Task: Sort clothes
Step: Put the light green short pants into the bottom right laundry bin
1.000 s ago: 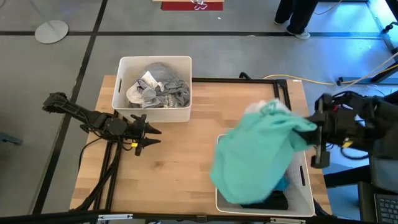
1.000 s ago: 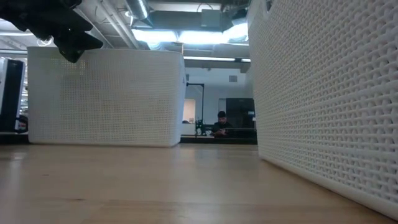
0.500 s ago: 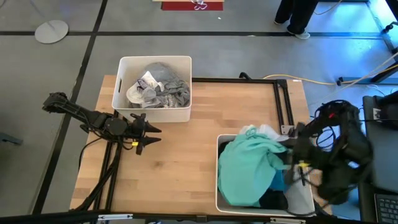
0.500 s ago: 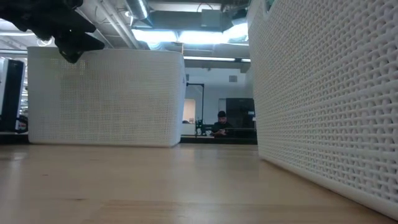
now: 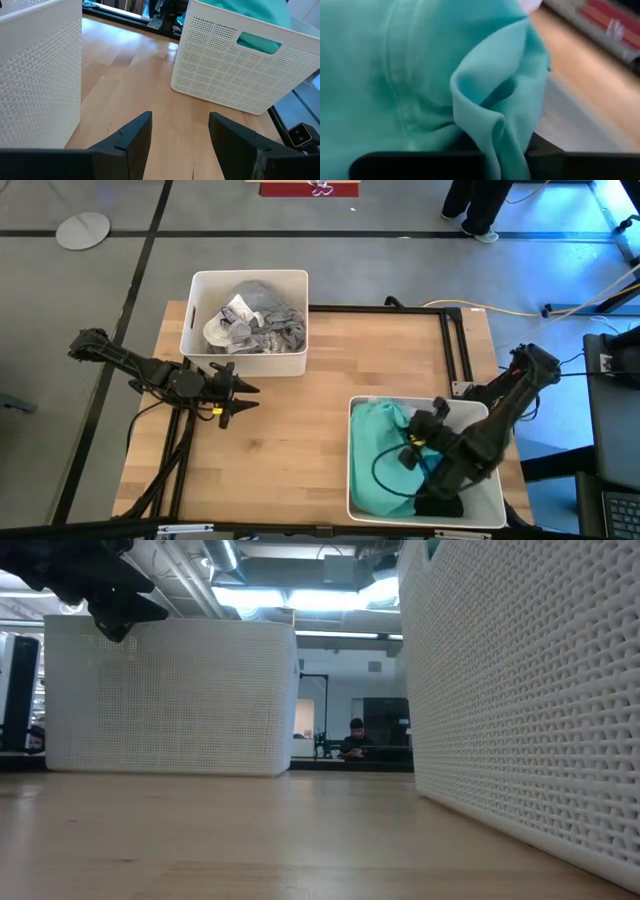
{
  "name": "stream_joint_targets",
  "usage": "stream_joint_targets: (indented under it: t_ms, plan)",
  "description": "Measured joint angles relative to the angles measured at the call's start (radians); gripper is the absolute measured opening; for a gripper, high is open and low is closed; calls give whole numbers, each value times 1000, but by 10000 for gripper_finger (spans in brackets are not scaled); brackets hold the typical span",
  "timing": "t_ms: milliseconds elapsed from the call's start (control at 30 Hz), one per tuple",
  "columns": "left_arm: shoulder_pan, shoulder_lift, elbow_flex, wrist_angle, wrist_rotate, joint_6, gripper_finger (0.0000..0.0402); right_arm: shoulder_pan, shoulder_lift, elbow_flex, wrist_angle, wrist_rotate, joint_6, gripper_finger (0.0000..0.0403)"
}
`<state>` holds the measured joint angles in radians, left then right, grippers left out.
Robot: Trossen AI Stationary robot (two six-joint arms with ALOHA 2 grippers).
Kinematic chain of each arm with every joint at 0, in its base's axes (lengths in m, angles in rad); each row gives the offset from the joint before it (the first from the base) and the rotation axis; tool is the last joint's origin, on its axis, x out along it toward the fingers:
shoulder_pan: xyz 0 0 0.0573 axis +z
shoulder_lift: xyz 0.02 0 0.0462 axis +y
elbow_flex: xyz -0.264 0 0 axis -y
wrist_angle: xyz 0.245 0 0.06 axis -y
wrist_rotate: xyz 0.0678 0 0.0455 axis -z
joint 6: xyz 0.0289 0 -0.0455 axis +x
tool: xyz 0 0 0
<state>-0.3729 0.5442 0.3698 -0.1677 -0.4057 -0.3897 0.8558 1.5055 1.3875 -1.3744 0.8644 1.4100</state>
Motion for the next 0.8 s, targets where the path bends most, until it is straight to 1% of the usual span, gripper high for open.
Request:
stream_joint_targets:
  t_ms: [67, 167, 233, 300, 467, 633, 700, 800]
  plan:
    - [0, 0, 0, 0, 0, 0, 186, -22, 0, -56, 71, -58, 0, 28]
    - [0, 0, 0, -1, 0, 0, 186, -61, 0, -112, 118, -202, 2, 37]
    - [0, 0, 0, 0, 0, 1, 186, -81, 0, -134, 120, -298, 21, 54]
    - [0, 1, 0, -1, 0, 7, 186, -98, 0, -149, 119, -355, 32, 77]
    - [0, 4, 0, -1, 0, 12, 186, -126, 1, -205, 166, -380, 33, 139]
    - [0, 19, -12, -4, 1, 2, 186, -146, 1, -334, 295, -419, 28, 192]
    - [0, 23, -19, -10, 1, -4, 186, -159, 1, -345, 288, -455, 27, 209]
    - [0, 27, -21, -9, 1, -7, 186, -187, -6, -294, 201, -553, 1, 227]
